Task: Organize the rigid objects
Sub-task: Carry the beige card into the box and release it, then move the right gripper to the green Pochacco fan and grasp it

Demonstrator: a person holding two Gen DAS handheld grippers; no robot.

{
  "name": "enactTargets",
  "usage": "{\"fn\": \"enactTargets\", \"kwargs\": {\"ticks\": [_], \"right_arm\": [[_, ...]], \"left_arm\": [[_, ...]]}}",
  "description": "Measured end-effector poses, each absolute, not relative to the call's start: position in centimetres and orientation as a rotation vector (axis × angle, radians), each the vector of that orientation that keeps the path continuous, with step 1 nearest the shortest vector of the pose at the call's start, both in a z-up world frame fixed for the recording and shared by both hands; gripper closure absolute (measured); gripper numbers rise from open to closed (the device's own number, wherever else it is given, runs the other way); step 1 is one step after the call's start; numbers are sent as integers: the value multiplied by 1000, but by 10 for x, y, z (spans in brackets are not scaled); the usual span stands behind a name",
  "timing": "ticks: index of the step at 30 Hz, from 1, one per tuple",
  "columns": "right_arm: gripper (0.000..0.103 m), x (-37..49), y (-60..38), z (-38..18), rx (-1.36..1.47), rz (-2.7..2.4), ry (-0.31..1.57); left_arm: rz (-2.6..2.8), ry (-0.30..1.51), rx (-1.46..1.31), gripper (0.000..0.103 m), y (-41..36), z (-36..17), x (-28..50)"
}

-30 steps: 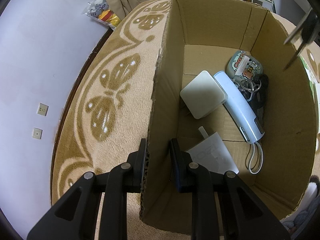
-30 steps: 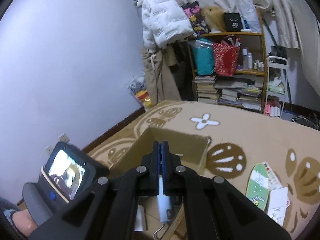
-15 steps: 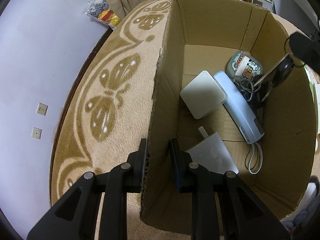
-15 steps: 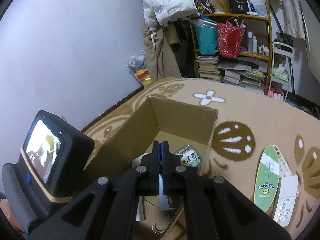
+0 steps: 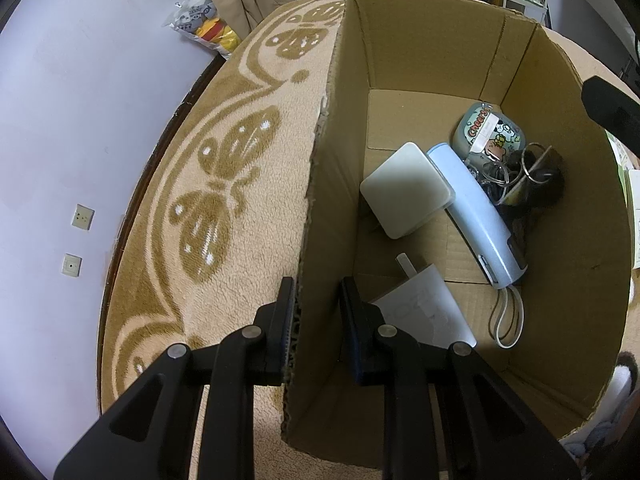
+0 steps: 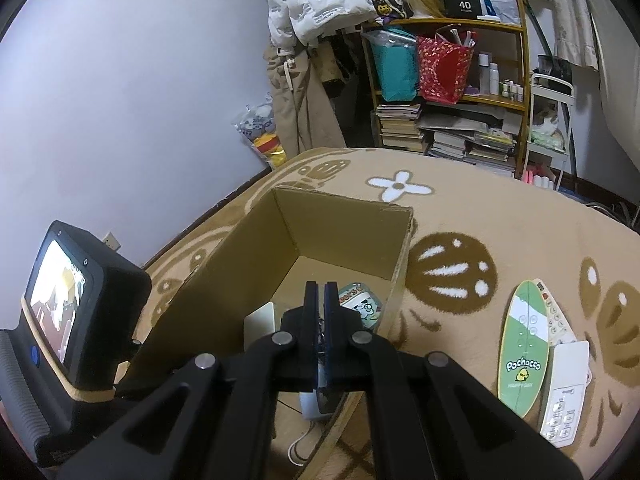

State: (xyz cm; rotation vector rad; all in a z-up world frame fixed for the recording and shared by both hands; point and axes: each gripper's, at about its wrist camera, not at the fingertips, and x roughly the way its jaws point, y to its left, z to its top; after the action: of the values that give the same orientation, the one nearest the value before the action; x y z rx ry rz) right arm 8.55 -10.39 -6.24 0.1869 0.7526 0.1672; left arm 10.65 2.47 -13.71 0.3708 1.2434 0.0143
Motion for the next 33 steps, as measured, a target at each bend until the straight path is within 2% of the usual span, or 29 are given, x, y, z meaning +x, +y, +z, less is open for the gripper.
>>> {"fn": "enactTargets", "kwargs": {"ticks": [7,8,10,11,12,16,20,33], "right_arm": [[96,83,-114,-55,161,103,722],[92,83,-117,-53,153,88,716],[75,83,-124,-52,157,76,717],[61,83,-129,-51,170,64,712],[53,83,-133,-51,181,52,706],[39,86,-155,-53,200,-14,722],[17,85,-182,-59,232,-136,735],[16,93,-254,-96,355,-229,863]], "left_arm": [[13,1244,370,81,25,-137,107],[13,1244,370,81,25,-137,107],[13,1244,370,81,25,-137,107],[13,1244,369,81,25,-137,107],[13,1244,369,81,26,-137,107],[13,1244,370,81,26,-137,107],[11,1245,374,81,26,-138,107],[8,1246,371,81,28,-138,107]]}}
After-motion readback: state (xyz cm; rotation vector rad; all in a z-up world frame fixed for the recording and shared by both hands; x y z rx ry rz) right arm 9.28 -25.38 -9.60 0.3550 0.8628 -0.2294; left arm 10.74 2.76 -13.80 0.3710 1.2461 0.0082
